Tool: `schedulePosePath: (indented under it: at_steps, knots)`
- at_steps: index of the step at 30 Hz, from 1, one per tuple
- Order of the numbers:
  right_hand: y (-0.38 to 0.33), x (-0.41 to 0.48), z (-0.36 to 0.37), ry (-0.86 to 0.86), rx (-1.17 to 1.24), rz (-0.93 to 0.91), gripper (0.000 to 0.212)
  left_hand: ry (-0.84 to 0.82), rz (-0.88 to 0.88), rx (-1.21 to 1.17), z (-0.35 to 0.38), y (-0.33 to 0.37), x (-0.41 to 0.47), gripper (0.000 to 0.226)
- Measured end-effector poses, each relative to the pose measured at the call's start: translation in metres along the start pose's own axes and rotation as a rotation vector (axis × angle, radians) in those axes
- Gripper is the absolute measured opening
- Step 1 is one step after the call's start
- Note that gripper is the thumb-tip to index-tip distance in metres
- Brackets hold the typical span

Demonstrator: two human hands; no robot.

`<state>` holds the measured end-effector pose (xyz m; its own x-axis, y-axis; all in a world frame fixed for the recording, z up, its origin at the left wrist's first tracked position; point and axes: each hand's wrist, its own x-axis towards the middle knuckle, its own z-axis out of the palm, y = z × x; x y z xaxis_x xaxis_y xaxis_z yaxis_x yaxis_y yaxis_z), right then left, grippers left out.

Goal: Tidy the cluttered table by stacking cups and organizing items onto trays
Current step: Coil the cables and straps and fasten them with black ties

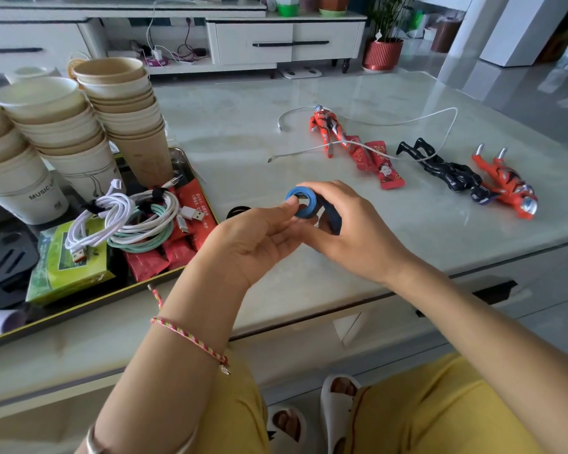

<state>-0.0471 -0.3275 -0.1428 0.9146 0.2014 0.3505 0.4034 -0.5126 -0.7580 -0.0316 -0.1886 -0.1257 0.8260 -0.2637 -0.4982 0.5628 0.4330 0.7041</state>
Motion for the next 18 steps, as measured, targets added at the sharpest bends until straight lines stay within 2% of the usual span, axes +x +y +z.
schedulePosePath:
  at_steps: [2, 4, 8, 12, 18]
  knots:
    - [0.000, 0.002, 0.000, 0.037, -0.056, 0.008, 0.033, -0.011, 0.012, -0.029, 0.001, -0.003, 0.000, 0.012]
    - [-0.001, 0.005, -0.005, 0.018, -0.082, 0.027, 0.031, -0.025, 0.002, 0.061, 0.000, -0.002, -0.001, 0.013]
    - [-0.001, 0.007, -0.021, -0.141, -0.054, 0.031, 0.032, -0.075, -0.013, 0.242, -0.005, 0.004, -0.003, 0.009]
    - [0.000, 0.006, -0.029, -0.263, -0.031, 0.058, 0.035, -0.067, 0.049, 0.377, -0.005, 0.003, -0.001, 0.011]
    - [0.000, 0.006, -0.025, -0.226, -0.081, 0.047, 0.039, -0.071, 0.087, 0.434, -0.011, 0.003, 0.001, 0.018]
